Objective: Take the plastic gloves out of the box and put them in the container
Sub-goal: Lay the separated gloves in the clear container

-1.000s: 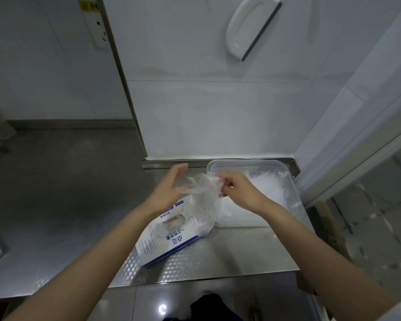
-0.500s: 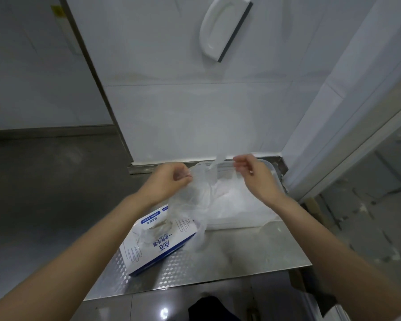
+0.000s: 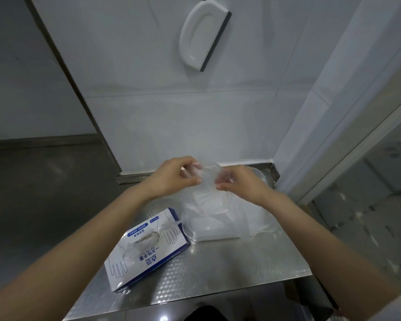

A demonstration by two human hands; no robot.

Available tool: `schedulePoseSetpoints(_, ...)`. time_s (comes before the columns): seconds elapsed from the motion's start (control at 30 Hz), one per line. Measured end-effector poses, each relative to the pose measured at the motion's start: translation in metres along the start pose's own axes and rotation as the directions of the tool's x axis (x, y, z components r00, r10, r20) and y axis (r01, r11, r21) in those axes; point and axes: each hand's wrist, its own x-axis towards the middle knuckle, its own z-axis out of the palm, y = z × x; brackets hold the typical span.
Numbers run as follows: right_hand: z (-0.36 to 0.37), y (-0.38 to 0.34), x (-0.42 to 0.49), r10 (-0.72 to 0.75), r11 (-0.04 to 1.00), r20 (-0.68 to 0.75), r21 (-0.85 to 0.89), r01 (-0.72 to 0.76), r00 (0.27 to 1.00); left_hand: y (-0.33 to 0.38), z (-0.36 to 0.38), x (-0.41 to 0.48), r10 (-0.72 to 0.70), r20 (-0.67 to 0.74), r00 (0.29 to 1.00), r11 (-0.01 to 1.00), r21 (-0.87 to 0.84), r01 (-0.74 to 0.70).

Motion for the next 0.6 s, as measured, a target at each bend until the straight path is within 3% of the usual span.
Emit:
schedulePoseSetpoints(0.07,-0.007,0.005,0.000,0.035,0.999,0.015,0.034,-0.035,0.999,-0.003,0.006,0.005,-0.038,0.054,0.998,0.994,0.106,0.033)
schedulePoseSetpoints(0.13,-0.014,0.011,0.003,0.067,0.996,-0.023,0.056,-0.065,0.997,-0.003,0.009,0.012,-0.060,0.020,0.998,0.989,0.139,0.057)
schedulePoseSetpoints(0.3,-0.036,0.019,0.019,0.085,0.996,-0.289,0.040,-0.077,0.954,0.015,0.010,0.041,0.059,-0.136,0.989,0.961,0.275,-0.020)
schedulePoseSetpoints(0.4,-0.050,0.018,0.027,-0.009,0.999,-0.525,0.032,0.030,0.851,0.033,0.008,0.058,0.099,-0.242,0.965,0.981,0.185,-0.055)
schedulePoseSetpoints(0.5,-0.058,0.011,0.017,-0.191,0.971,-0.707,-0.033,0.238,0.681,0.048,0.005,0.061,0.178,-0.389,0.904,0.984,0.094,-0.154)
schedulePoseSetpoints(0.6,-0.056,0.019,0.000,-0.393,0.911,-0.733,-0.230,0.341,0.555,0.051,0.008,0.052,0.288,-0.441,0.850,0.957,0.095,-0.275)
